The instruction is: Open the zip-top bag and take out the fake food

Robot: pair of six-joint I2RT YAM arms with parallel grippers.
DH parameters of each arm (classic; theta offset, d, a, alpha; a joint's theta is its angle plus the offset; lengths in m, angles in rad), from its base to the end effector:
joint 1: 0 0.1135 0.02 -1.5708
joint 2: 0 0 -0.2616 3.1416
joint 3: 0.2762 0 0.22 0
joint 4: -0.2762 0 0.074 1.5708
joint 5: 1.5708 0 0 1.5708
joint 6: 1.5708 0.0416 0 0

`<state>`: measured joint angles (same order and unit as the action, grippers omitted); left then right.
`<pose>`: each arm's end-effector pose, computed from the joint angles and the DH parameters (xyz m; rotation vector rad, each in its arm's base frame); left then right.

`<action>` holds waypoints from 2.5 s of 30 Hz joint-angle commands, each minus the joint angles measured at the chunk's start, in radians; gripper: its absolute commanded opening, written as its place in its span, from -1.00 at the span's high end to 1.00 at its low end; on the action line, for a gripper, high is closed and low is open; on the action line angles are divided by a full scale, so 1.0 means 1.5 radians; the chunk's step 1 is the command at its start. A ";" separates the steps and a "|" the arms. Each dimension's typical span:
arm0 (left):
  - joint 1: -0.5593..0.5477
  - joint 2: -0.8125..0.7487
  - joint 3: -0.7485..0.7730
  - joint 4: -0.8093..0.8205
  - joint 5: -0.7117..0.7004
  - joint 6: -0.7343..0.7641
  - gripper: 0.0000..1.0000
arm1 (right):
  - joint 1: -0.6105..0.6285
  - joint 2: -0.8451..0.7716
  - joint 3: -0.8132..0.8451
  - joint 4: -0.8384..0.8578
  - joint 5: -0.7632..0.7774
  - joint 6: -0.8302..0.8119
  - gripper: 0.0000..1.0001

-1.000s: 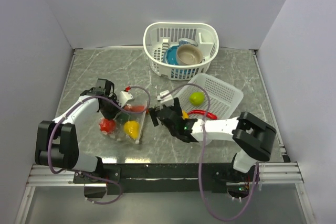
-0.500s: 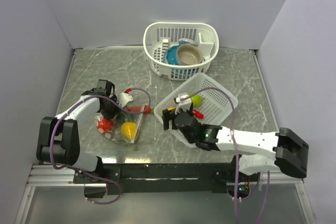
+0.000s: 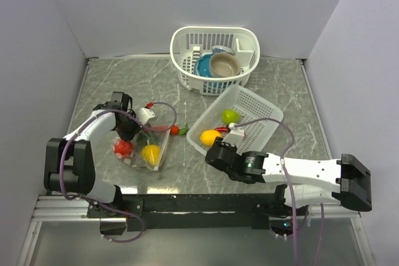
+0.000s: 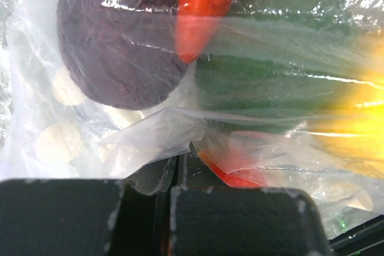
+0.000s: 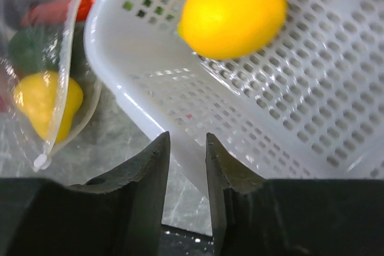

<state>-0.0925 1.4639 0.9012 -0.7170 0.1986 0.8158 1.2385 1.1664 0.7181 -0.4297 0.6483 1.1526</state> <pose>0.2343 -0.0300 0.2015 1.2642 2.4963 -0.1156 0.0897 0.1830 0.2339 0.1767 2.2687 0.4805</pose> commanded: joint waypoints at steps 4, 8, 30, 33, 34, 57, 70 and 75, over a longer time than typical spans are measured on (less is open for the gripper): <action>0.005 -0.018 0.030 -0.024 0.027 0.024 0.98 | 0.044 -0.060 -0.016 -0.444 0.026 0.252 0.27; 0.005 -0.024 0.030 -0.018 0.030 0.026 0.99 | 0.055 -0.048 0.122 -0.386 0.122 0.071 0.19; 0.023 -0.036 -0.036 0.020 0.039 0.034 0.98 | -0.177 0.371 0.168 0.599 -0.384 -0.765 -0.91; 0.025 -0.023 -0.034 0.026 0.038 0.032 0.98 | -0.177 0.394 0.175 0.587 -0.449 -0.825 -0.91; 0.025 -0.021 -0.031 0.027 0.040 0.031 0.98 | -0.178 0.403 0.185 0.576 -0.463 -0.837 -0.90; 0.028 -0.003 -0.023 0.029 0.029 0.035 0.99 | -0.202 0.526 0.236 0.571 -0.496 -0.828 0.07; 0.029 -0.049 -0.008 0.011 0.034 0.019 0.99 | -0.201 0.430 0.248 0.400 -0.519 -0.750 0.78; 0.034 -0.046 0.008 0.008 0.037 0.005 0.98 | -0.198 0.282 0.232 0.249 -0.503 -0.682 0.89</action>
<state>-0.0494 1.4197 0.8684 -0.6945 0.2237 0.8421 0.9463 1.7844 1.0599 0.1322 -0.1196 0.0254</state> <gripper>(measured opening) 0.022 0.473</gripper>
